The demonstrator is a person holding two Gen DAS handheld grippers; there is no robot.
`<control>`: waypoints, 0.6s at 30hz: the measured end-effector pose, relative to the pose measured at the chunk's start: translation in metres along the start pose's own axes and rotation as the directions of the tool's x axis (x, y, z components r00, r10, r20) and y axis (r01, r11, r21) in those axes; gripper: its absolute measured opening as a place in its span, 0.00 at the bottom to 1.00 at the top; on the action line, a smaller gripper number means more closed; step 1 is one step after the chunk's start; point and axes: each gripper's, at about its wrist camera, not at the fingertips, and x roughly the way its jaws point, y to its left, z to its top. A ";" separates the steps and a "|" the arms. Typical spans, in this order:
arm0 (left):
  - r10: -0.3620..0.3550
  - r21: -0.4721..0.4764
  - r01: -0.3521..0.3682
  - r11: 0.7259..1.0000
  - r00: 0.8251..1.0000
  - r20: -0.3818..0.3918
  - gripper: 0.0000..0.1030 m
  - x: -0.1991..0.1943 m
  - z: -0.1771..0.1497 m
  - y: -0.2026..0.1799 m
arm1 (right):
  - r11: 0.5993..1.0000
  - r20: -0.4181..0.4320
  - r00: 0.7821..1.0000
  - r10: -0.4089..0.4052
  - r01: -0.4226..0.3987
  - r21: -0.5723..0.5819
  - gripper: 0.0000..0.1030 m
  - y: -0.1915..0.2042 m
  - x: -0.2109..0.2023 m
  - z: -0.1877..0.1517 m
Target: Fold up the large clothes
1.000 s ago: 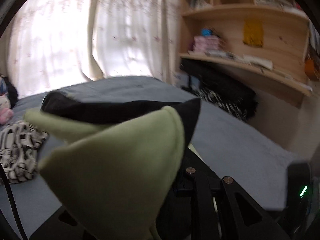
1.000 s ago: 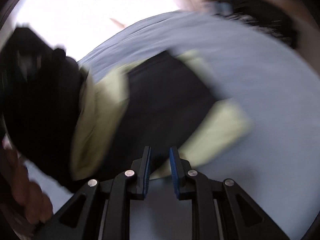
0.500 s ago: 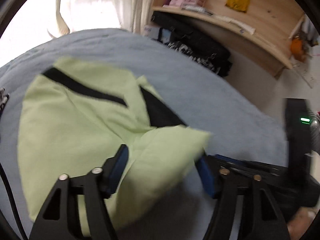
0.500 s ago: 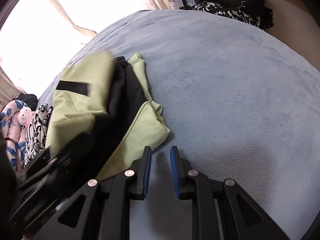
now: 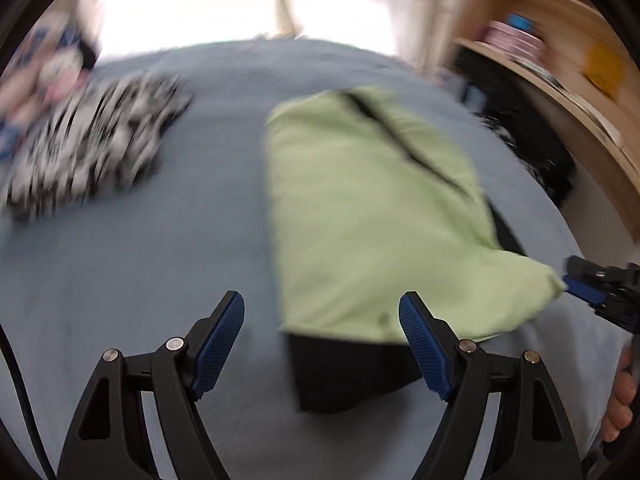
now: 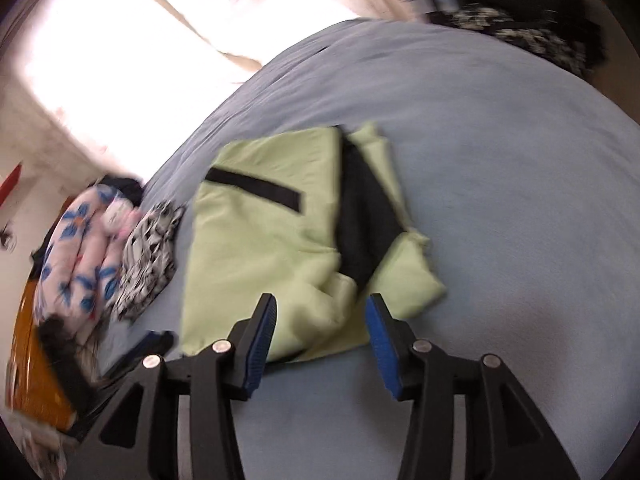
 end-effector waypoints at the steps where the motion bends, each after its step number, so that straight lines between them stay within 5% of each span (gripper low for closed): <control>1: -0.015 -0.037 0.015 0.999 1.000 -0.017 0.76 0.002 -0.008 0.011 | 1.000 -0.008 1.000 0.009 -0.009 -0.017 0.45 0.004 0.001 0.004; 6: -0.060 -0.095 0.055 0.994 0.997 -0.046 0.76 0.010 -0.014 0.026 | 0.999 -0.144 0.988 -0.051 0.048 -0.024 0.45 -0.001 0.032 0.017; 10: -0.066 -0.095 0.061 0.994 0.997 -0.045 0.76 0.013 -0.014 0.024 | 0.997 -0.275 0.961 0.003 0.017 0.071 0.45 -0.022 0.063 0.018; 16: -0.064 -0.088 0.060 0.994 0.997 -0.049 0.76 0.013 -0.009 0.015 | 0.995 -0.288 0.953 -0.094 0.080 -0.063 0.45 0.005 0.077 0.018; 18: -0.055 -0.077 0.051 0.996 0.997 -0.050 0.76 0.013 -0.008 0.012 | 0.977 -0.247 0.955 -0.163 0.122 -0.175 0.33 0.021 0.072 0.017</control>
